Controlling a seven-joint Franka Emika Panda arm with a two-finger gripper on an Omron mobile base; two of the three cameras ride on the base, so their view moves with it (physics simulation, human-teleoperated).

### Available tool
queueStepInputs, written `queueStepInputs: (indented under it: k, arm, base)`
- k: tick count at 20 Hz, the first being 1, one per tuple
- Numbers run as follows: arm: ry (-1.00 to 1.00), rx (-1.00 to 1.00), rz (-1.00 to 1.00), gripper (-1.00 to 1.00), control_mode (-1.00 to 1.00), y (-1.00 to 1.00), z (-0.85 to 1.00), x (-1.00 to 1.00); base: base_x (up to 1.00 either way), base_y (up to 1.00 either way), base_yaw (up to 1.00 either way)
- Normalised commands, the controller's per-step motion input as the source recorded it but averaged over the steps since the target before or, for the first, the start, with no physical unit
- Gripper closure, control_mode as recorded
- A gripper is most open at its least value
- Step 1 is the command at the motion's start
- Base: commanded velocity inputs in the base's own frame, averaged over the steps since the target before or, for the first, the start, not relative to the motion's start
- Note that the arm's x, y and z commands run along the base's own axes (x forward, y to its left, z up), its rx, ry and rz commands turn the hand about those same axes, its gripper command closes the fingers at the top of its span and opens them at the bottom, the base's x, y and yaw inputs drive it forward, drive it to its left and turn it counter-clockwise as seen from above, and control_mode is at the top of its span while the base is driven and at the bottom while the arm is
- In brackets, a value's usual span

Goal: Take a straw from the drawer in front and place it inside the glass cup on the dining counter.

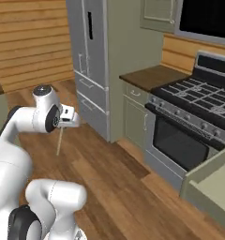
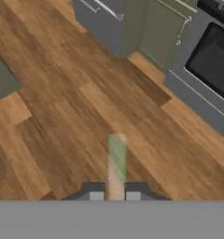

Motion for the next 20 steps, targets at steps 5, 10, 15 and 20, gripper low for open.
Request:
queueStepInputs:
  k: [5,10,15,20]
  arm:
    - [0.00,0.00,0.00,1.00,1.00,0.00,0.00,0.00]
    - [0.00,0.00,0.00,1.00,1.00,0.00,0.00,0.00]
    - [0.00,0.00,0.00,1.00,1.00,0.00,0.00,0.00]
    - [0.00,0.00,0.00,1.00,1.00,0.00,0.00,0.00]
  base:
    - [0.01,0.43,0.89]
    - [0.34,0.18,0.73]
    - [0.99,0.00,0.30]
    - [1.00,-0.02,0.15]
